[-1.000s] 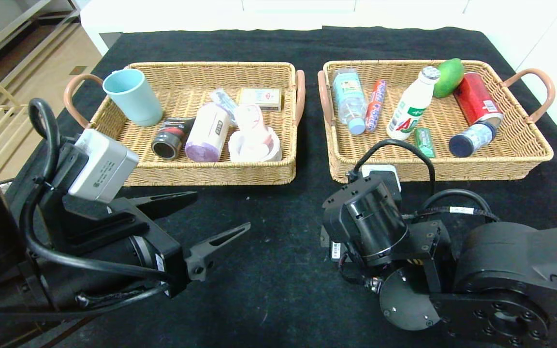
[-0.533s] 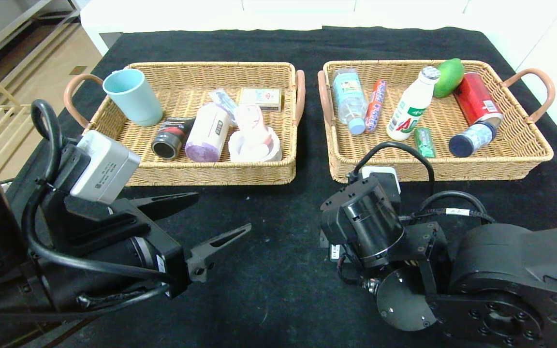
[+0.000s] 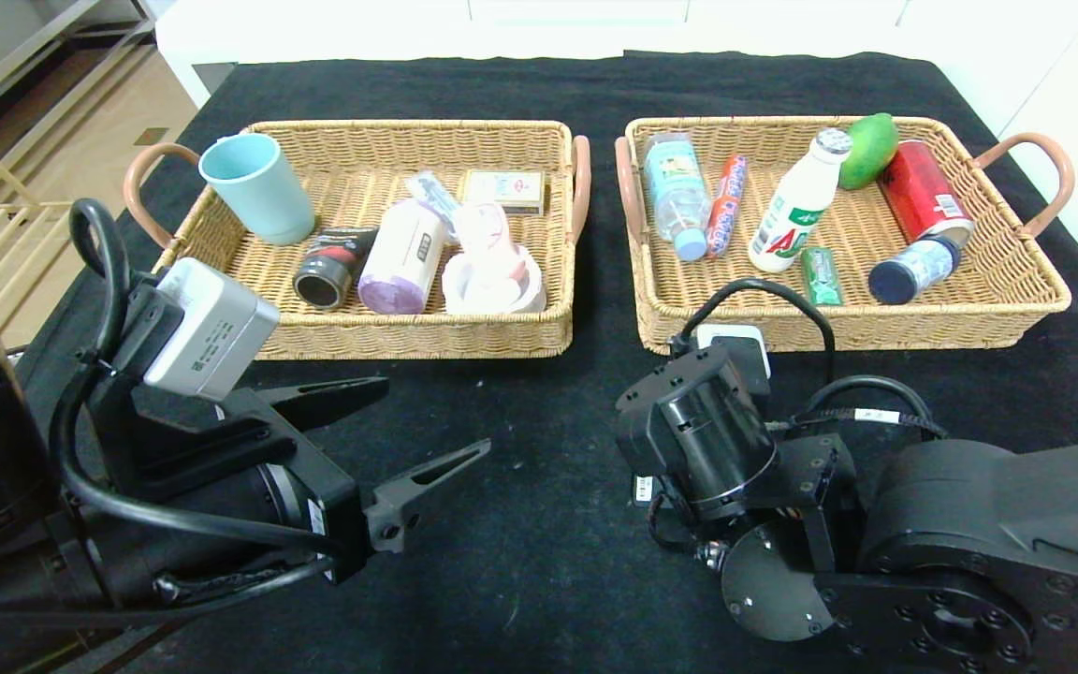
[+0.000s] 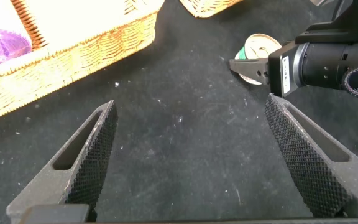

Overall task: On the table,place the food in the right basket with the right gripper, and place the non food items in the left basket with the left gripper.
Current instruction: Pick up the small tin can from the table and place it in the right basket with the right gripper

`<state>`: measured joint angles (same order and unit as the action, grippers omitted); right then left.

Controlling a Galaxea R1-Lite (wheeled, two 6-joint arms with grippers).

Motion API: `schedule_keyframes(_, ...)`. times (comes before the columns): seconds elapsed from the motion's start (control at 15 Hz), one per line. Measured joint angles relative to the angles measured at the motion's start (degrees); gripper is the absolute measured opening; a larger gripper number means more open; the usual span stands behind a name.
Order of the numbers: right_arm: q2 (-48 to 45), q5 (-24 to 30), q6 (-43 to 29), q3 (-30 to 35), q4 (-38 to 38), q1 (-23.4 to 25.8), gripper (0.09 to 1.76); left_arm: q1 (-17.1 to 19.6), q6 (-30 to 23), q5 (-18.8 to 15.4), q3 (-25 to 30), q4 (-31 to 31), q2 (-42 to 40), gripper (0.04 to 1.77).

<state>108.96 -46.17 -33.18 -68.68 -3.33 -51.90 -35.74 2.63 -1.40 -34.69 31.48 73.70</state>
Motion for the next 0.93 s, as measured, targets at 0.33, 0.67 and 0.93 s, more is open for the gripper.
schedule_keyframes(0.33,0.3,0.05,-0.11,0.09,-0.06,0.05,1.2,-0.02,0.0,0.0,0.07,-0.02,0.18,1.72)
schedule_keyframes(0.67,0.38,0.06,-0.05,0.2,-0.06,0.07,1.2,-0.04,0.0,0.02,0.07,-0.02,0.24,1.72)
schedule_keyframes(0.93,0.27,0.09,0.13,0.22,0.02,-0.17,1.19,-0.2,0.01,0.06,0.07,0.09,0.3,1.72)
